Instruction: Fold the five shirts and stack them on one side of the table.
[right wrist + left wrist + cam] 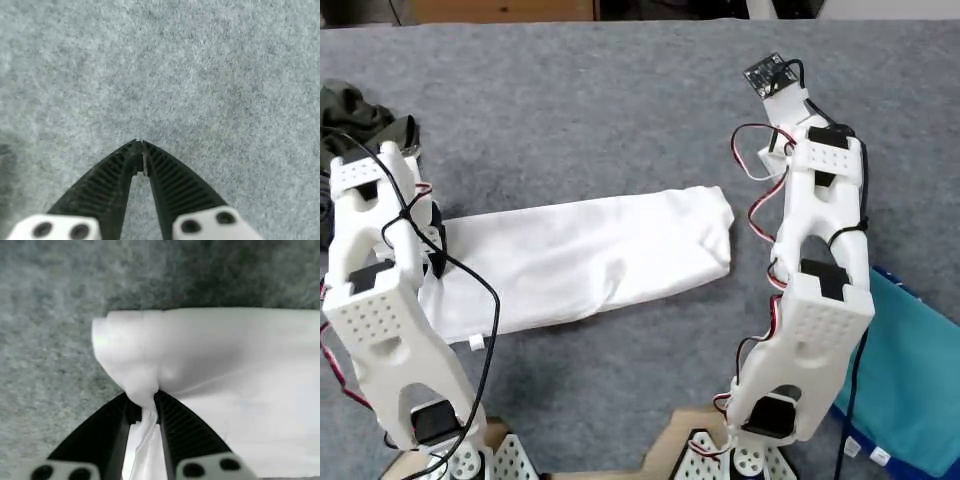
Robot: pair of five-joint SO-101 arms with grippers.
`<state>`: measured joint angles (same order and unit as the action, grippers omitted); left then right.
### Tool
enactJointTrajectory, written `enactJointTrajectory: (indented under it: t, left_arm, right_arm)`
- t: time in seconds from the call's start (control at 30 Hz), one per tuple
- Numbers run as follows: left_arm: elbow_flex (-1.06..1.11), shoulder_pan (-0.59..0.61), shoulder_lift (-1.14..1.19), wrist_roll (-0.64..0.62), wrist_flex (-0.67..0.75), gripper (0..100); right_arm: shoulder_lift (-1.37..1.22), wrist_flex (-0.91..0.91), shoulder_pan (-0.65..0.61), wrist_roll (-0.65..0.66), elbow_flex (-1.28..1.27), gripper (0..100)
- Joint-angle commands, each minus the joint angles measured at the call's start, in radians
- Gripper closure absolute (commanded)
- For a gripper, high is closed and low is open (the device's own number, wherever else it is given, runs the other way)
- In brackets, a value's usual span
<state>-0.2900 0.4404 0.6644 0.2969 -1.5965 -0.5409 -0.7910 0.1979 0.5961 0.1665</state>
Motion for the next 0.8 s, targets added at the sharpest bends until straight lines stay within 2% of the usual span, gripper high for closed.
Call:
enactJointTrajectory:
  t: [0.0, 0.1, 0.23, 0.37, 0.5, 0.57, 0.77]
  left_arm:
    - [-0.184, -0.046, -0.004, -0.009, -0.127, 98]
    - [-0.295, -0.094, 0.004, -0.011, -0.163, 98]
    - [-0.301, -0.187, -0.004, -0.012, -0.164, 98]
    - [-0.301, -0.281, -0.004, -0.015, -0.164, 98]
    - [-0.316, -0.397, -0.008, -0.017, -0.164, 98]
    - [-0.33, -0.457, -0.03, -0.04, -0.164, 98]
    - [-0.425, -0.646, -0.082, -0.066, -0.164, 98]
  right_arm:
    - [0.081, -0.114, 0.03, -0.006, 0.127, 99.3]
    - [0.145, -0.193, 0.07, -0.035, 0.191, 99.3]
    - [0.209, -0.199, 0.185, -0.166, 0.252, 99.2]
    - [0.173, -0.074, 0.311, -0.344, 0.245, 99.1]
    - [0.012, 0.135, 0.357, -0.508, 0.176, 99.0]
    - [-0.061, 0.181, 0.36, -0.542, 0.188, 99.0]
    - [-0.139, 0.15, 0.357, -0.545, 0.286, 99.0]
